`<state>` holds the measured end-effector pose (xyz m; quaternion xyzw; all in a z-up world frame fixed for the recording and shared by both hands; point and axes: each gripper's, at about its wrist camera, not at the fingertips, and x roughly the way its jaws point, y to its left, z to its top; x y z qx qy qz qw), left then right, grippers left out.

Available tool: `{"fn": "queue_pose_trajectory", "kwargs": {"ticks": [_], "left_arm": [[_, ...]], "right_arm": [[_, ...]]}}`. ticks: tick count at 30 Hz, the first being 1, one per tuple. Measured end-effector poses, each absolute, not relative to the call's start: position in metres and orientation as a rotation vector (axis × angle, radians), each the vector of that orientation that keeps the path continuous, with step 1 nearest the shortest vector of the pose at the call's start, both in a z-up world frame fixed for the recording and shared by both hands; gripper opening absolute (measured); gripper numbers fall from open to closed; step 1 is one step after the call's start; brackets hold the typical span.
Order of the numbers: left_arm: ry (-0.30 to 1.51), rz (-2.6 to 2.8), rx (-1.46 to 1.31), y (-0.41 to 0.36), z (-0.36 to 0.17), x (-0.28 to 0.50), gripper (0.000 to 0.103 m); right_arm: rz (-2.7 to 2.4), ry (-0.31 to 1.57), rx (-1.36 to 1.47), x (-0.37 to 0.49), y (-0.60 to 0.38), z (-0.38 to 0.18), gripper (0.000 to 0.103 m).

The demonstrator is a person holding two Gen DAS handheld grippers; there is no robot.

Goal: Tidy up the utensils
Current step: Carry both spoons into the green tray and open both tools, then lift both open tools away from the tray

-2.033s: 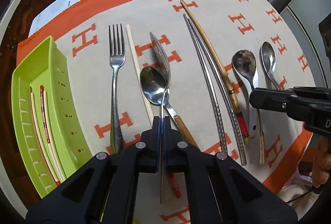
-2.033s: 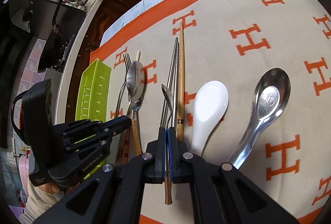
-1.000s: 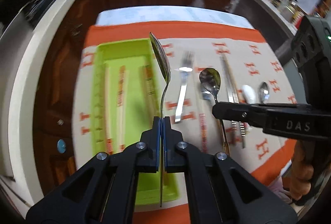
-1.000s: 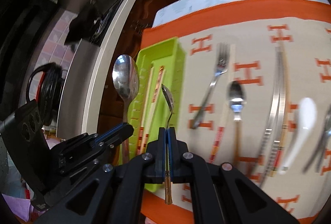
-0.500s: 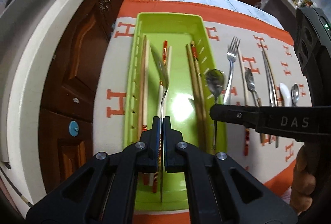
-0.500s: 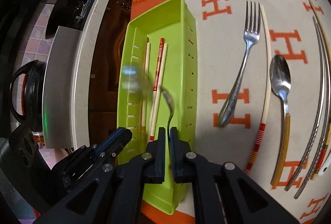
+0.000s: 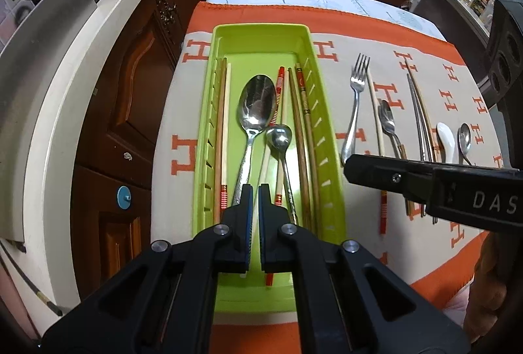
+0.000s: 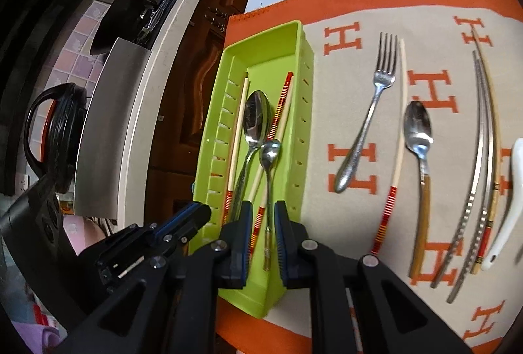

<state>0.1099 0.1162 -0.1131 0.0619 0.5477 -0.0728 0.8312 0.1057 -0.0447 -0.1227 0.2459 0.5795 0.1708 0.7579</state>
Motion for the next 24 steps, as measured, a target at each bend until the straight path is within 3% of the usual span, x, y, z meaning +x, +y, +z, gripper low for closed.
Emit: {"fn": "queue_pose_trajectory", "kwargs": {"ticks": [12, 24], "left_arm": [[1.165, -0.226, 0.105, 0.079, -0.108, 0.072, 0.001], [1.191, -0.363, 0.116, -0.013, -0.122, 0.057, 0.001]], "right_arm": [[0.296, 1.214, 0.517, 0.062, -0.099, -0.119, 0.013], [0.175, 1.094, 0.615, 0.019, -0.202, -0.109, 0.013]]}}
